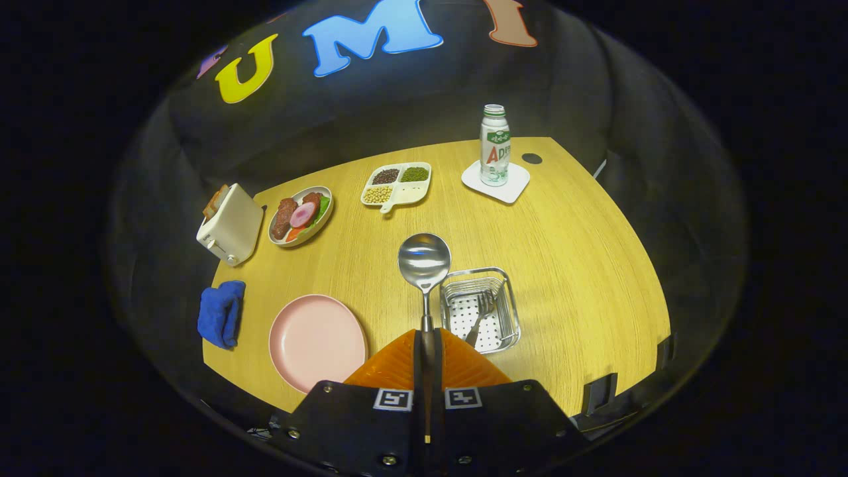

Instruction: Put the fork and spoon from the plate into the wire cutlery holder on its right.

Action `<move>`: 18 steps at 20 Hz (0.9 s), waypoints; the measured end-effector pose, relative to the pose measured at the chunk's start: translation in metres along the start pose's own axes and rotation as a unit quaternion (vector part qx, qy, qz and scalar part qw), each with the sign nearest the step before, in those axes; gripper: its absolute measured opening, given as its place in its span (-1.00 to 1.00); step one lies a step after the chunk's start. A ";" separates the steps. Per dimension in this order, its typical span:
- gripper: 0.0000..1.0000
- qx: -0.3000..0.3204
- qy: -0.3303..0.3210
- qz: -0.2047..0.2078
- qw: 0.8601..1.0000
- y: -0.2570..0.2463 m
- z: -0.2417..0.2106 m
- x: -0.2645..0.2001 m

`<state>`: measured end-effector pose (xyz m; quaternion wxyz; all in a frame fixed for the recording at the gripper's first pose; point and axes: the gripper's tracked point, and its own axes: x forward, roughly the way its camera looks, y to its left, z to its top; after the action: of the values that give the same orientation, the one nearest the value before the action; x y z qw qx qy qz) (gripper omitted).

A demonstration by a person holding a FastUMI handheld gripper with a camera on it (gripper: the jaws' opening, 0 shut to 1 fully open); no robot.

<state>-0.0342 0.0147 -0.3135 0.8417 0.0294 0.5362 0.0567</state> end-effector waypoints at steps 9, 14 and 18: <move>-0.93 0.013 0.045 -0.003 0.999 -0.034 -0.020 -0.008; -0.93 0.006 0.070 -0.008 0.997 -0.032 -0.013 -0.008; -0.93 0.013 0.103 -0.019 0.994 -0.028 -0.019 -0.007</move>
<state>-0.0526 -0.0145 -0.3183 0.7823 0.0238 0.6214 0.0362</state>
